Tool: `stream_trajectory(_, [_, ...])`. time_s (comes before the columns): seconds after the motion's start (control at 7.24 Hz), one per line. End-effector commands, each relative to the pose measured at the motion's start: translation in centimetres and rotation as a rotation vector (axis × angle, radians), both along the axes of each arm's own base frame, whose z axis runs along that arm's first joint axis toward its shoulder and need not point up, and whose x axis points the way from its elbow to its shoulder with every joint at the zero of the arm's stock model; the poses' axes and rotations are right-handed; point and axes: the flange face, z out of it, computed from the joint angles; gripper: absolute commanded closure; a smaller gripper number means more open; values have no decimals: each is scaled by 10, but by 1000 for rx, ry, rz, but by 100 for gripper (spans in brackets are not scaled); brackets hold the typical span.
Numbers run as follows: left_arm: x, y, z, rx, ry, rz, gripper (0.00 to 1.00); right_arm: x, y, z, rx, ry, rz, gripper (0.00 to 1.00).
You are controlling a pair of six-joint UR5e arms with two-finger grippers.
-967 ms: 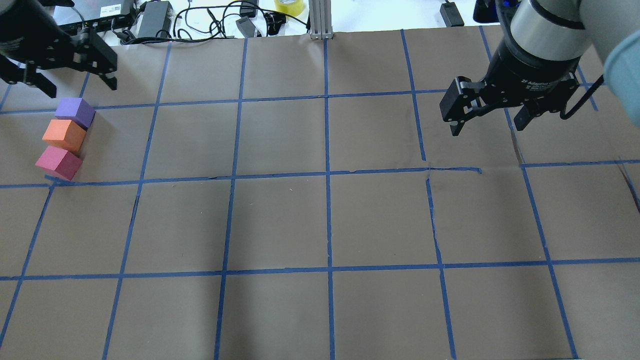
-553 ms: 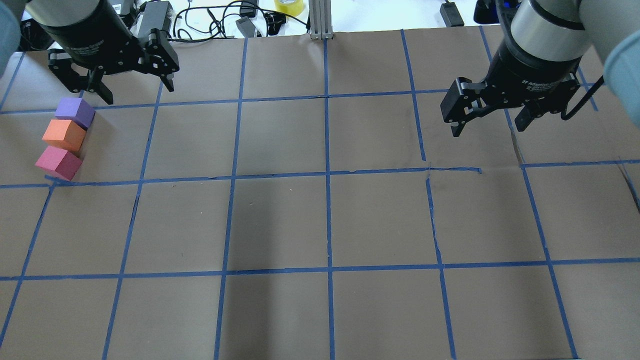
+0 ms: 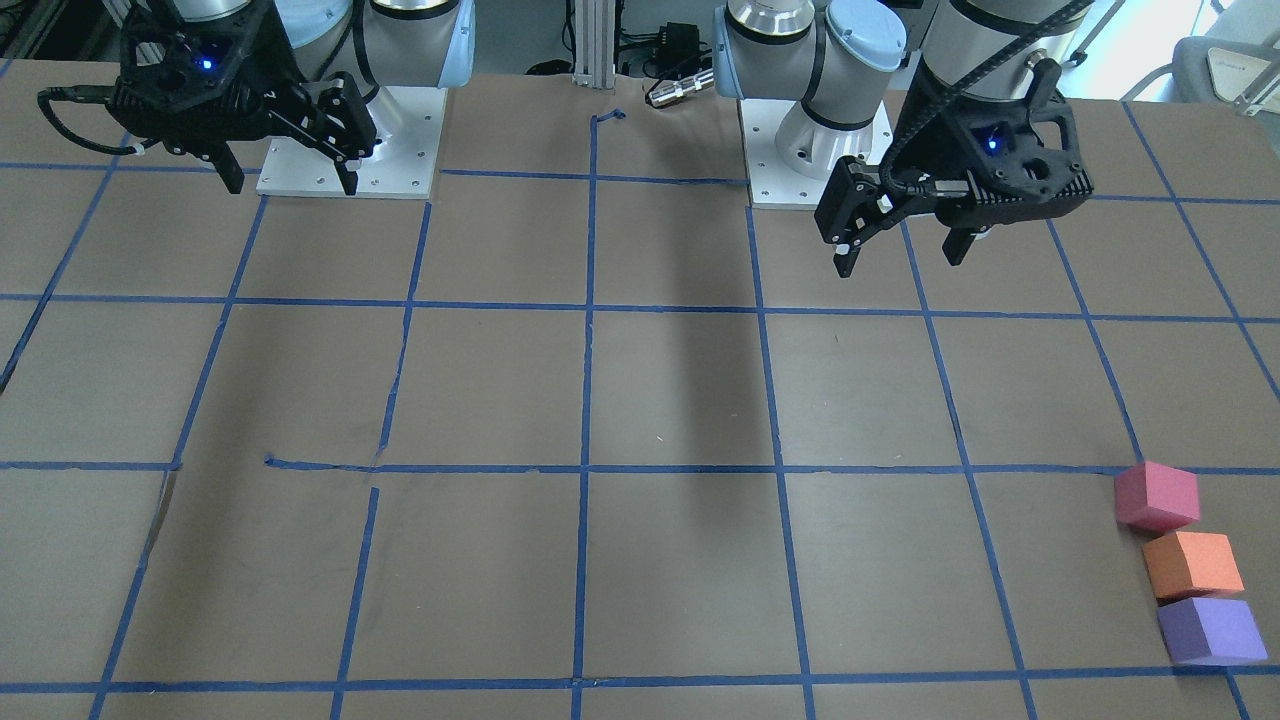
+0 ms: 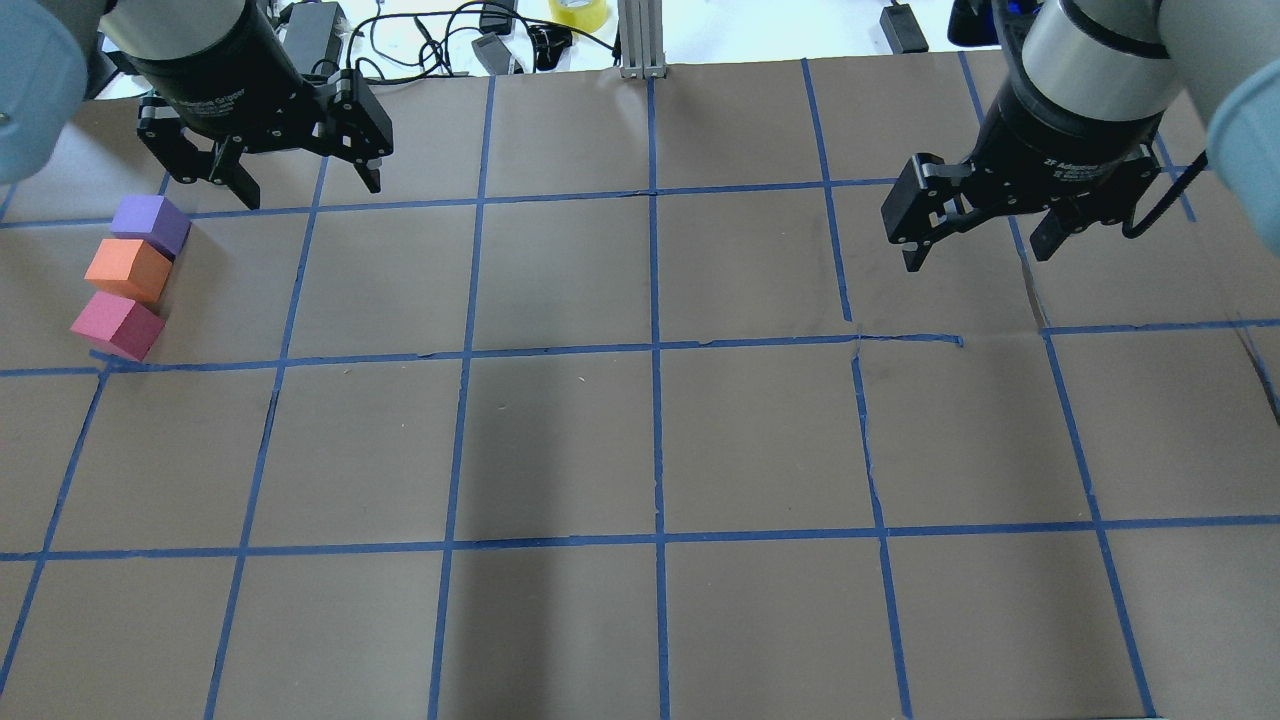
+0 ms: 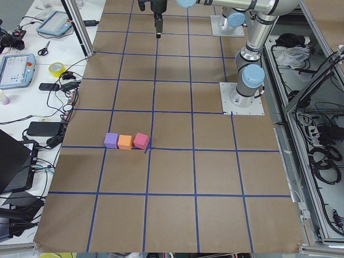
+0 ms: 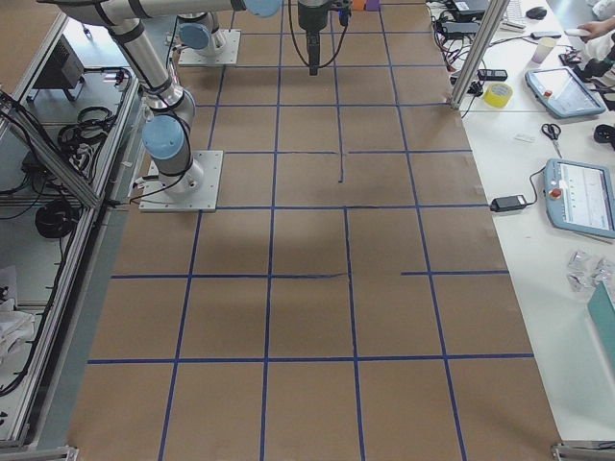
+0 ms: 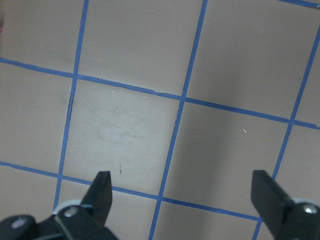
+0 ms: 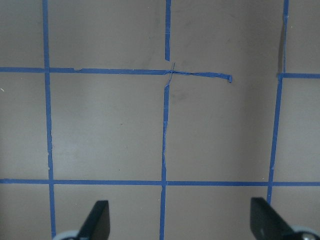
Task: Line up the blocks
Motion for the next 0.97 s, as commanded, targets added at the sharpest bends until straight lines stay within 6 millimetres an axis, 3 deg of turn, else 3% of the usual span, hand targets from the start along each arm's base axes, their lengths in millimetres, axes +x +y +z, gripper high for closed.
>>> stream_trajectory(0.0, [1,-3,-1,5,18,-96,0,0,0,0,-3,0,1,0])
stream_trajectory(0.83, [0,3,-1,7,46,-100,0,0,-1,1,-7,0,1,0])
